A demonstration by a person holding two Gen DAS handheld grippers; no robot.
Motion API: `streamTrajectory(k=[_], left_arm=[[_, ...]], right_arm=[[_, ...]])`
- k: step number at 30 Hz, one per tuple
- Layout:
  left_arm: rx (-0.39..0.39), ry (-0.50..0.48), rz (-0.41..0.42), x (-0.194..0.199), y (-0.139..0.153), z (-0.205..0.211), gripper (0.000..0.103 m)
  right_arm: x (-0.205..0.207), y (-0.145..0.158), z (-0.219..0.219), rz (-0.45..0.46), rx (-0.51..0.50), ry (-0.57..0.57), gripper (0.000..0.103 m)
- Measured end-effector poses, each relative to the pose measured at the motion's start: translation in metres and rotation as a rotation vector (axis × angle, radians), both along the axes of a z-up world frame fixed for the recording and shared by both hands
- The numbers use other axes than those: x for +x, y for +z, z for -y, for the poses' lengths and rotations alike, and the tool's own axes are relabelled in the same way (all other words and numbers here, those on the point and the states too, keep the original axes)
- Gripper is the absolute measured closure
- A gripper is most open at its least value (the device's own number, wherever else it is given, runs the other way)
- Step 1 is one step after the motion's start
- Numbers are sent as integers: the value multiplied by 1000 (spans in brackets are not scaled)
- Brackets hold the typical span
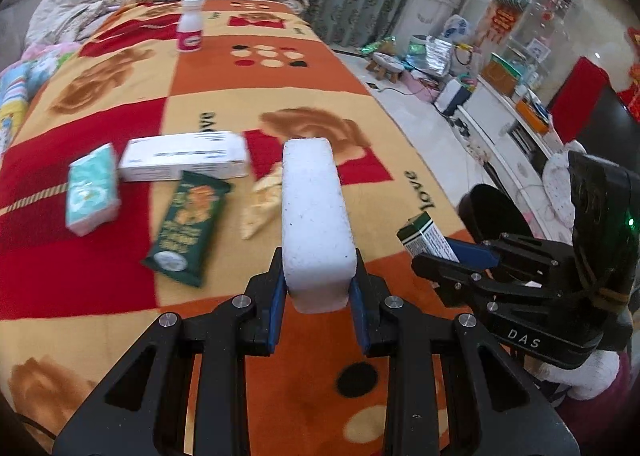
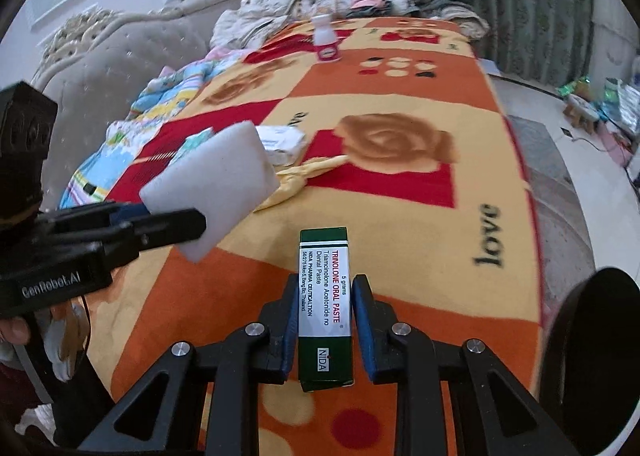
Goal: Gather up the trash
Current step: 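Carry the sponge and ointment box over the black bin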
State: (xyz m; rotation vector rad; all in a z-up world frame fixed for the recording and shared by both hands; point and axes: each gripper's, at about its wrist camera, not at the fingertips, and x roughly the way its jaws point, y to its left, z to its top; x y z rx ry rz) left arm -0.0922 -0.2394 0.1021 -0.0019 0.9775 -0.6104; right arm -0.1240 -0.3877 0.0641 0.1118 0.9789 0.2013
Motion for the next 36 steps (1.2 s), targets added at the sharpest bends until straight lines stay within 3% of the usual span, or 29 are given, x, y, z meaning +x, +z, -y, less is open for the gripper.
streamTrajectory(k=[20,36], left_arm=[[28,-174,11,-21,-5,110,77],[-2,-286,-20,-31,-10,177,77]], right_arm=[[-46,10,100,22,3,-207,78],[-76,-2,168,-12,4,-352,78]])
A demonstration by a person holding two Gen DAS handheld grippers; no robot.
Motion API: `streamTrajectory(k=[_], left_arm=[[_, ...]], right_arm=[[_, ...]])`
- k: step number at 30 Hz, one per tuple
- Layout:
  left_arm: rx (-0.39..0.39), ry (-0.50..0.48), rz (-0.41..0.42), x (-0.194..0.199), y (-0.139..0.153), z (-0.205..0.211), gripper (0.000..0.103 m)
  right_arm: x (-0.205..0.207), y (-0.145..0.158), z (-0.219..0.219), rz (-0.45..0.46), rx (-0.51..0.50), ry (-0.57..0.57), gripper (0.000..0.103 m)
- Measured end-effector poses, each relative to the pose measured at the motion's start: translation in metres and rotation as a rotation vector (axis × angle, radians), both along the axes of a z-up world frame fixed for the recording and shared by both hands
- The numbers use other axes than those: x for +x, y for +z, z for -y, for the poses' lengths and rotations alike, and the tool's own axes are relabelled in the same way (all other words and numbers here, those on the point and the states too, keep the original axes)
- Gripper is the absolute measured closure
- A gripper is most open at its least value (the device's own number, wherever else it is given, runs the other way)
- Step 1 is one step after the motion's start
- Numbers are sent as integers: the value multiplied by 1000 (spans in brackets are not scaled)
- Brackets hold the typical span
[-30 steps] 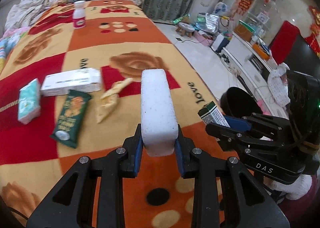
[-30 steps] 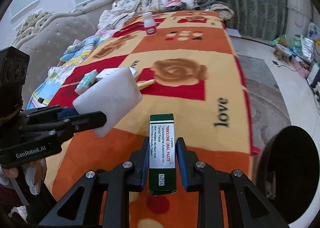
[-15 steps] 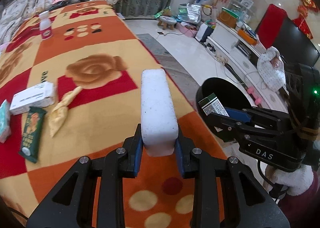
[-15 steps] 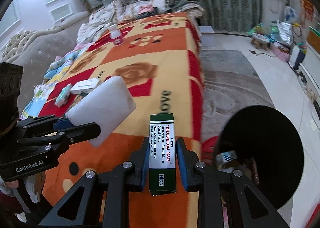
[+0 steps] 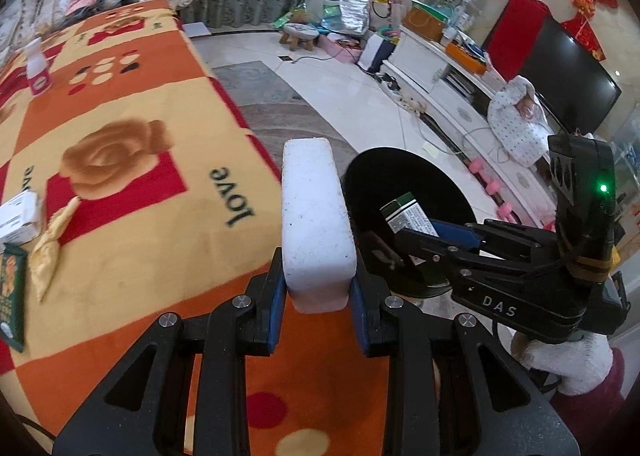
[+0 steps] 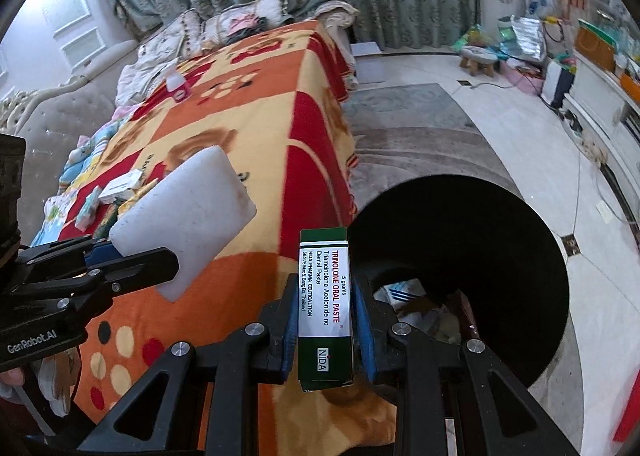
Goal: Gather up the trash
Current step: 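Carry the sponge and ointment box over the black bin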
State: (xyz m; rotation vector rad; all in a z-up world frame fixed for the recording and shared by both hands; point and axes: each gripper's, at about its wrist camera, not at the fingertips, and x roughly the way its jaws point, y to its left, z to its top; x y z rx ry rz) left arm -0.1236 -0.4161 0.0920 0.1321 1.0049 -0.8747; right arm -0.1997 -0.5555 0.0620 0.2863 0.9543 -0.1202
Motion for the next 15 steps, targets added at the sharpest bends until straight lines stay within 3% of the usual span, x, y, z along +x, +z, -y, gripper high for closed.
streamTrajectory(k=[15], left_arm=[[-10,-44,-49,-1,-8,34,77]], right_arm=[[-12,-6,31,-10,10,-69,78]])
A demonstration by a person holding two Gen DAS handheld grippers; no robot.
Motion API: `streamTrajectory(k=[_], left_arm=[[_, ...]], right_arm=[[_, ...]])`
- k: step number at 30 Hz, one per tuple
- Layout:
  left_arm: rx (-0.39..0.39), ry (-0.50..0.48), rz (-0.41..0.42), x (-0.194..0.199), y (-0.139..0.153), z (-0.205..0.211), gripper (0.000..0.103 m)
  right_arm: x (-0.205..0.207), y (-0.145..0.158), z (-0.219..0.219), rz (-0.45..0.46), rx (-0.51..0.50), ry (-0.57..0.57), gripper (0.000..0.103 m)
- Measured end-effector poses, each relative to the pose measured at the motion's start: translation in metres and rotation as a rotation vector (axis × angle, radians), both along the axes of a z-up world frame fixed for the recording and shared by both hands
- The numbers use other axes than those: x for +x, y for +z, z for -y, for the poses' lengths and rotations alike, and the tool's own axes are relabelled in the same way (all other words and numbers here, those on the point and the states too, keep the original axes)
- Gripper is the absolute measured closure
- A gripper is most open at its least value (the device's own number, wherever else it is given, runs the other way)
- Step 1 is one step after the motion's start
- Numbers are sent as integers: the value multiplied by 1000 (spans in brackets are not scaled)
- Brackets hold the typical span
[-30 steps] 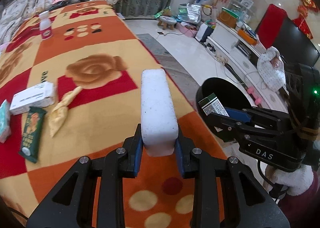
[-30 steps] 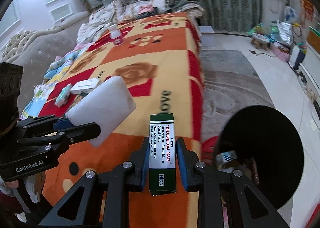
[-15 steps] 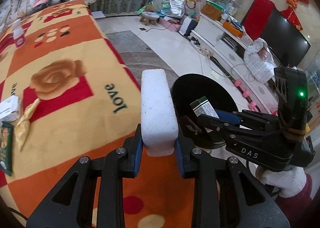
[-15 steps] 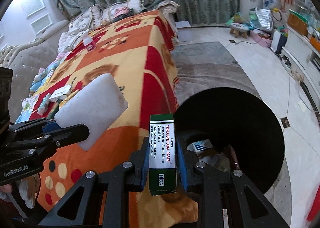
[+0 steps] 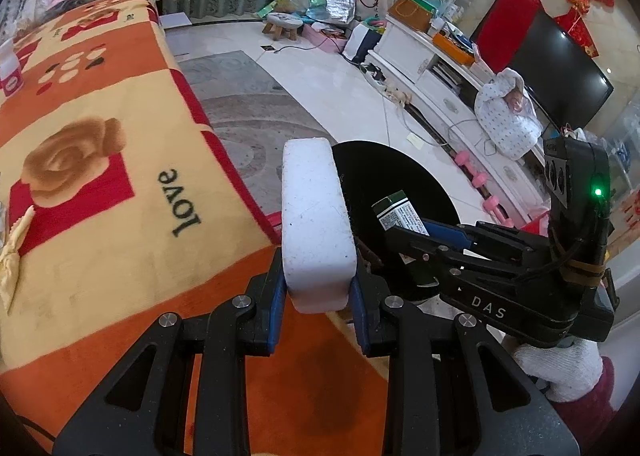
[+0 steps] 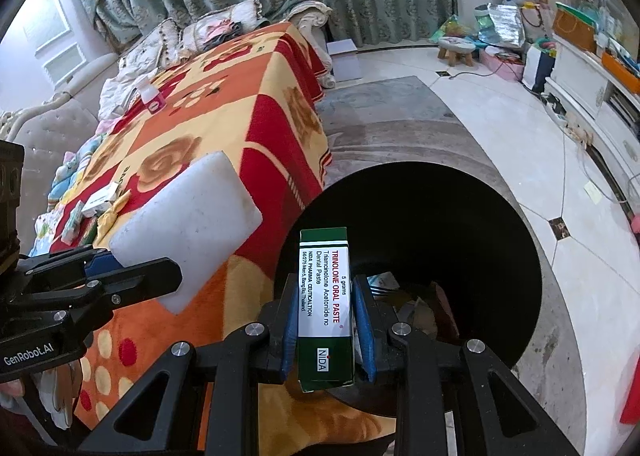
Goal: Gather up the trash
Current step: 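Carry the sponge and ointment box over the black bin, then open both grippers to drop the sponge and ointment box into the bin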
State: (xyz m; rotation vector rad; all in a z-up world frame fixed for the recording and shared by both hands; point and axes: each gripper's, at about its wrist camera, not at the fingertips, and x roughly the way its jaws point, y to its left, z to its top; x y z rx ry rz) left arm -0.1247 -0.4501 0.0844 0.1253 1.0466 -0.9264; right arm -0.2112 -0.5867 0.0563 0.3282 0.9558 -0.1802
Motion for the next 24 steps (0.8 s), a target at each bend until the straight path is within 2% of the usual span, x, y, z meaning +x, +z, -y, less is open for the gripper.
streamTrajectory(k=[24], left_arm=[[-5,-31,-33,1,-7,32,76]], right_arm=[[-13,-10,31,-14,21,-76,78]])
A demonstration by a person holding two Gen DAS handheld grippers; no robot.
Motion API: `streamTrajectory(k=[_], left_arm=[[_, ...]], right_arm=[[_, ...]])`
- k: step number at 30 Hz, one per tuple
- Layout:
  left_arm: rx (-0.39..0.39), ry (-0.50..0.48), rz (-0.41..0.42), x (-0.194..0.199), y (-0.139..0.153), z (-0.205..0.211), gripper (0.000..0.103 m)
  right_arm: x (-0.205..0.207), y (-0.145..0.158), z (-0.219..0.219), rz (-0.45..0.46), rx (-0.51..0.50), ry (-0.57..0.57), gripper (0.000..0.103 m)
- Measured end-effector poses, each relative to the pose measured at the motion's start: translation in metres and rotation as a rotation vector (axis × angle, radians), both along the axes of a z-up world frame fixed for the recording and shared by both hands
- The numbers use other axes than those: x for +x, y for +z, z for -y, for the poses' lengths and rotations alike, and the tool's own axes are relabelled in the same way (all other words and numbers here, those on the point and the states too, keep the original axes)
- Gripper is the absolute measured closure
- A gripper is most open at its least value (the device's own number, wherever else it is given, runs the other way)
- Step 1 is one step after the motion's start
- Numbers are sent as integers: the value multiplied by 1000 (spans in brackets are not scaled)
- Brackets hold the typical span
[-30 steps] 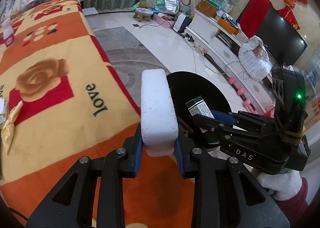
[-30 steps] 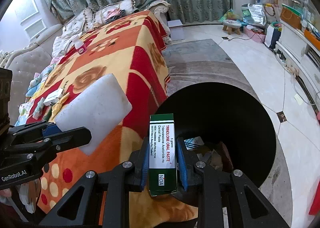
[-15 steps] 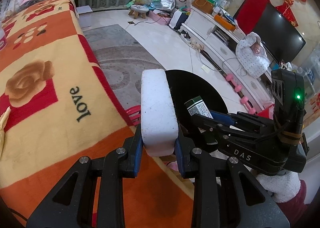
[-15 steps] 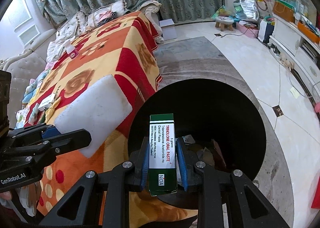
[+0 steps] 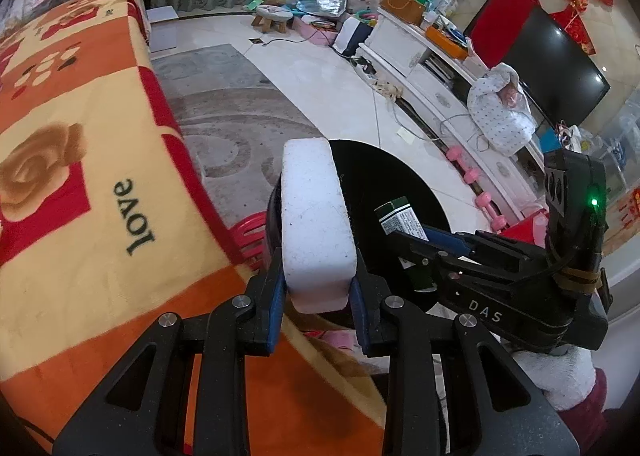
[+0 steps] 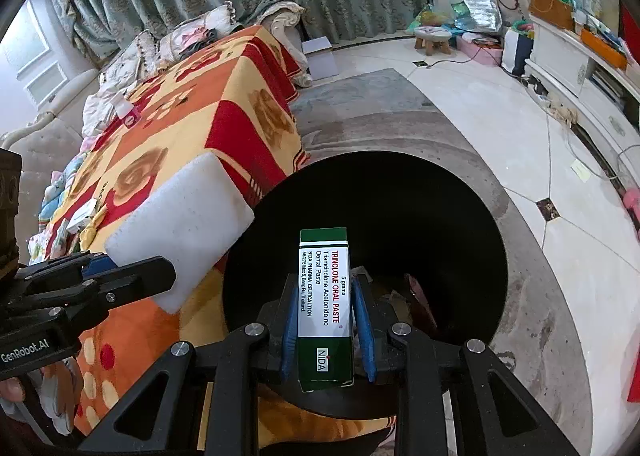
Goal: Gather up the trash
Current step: 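Open both grippers to drop the sponge and ointment box into the bin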
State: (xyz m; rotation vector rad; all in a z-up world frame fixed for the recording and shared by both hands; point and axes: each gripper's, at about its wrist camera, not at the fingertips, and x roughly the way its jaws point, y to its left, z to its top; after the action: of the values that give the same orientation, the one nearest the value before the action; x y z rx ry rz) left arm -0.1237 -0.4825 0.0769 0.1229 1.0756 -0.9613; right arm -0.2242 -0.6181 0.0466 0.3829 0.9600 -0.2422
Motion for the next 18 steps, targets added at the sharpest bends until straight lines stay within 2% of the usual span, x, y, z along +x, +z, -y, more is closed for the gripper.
streamTrajectory(k=[6,7,8,10,11,18], left_arm=[[-36,-17,-22,-2,1,5,74],[-39,-18,-26,-2,1,6,69],[-47,-21,-36,-2,1,5,59],[-62,-23,-44,-1,2,3,49],[-67,-21,-44,-1,2,1,49],[-19,18,1,-2,6,-13,49]], right_arm=[[-4,1,11,1,10,-45,78],[-5,0,14,-1,19,-59,78],[-5,0,16,-4,25,-71,76],[-5,0,18,-12,32,-87,66],[-5,0,19,-13,33,-89,63],[-4,0,14,-19,36,-78,63]])
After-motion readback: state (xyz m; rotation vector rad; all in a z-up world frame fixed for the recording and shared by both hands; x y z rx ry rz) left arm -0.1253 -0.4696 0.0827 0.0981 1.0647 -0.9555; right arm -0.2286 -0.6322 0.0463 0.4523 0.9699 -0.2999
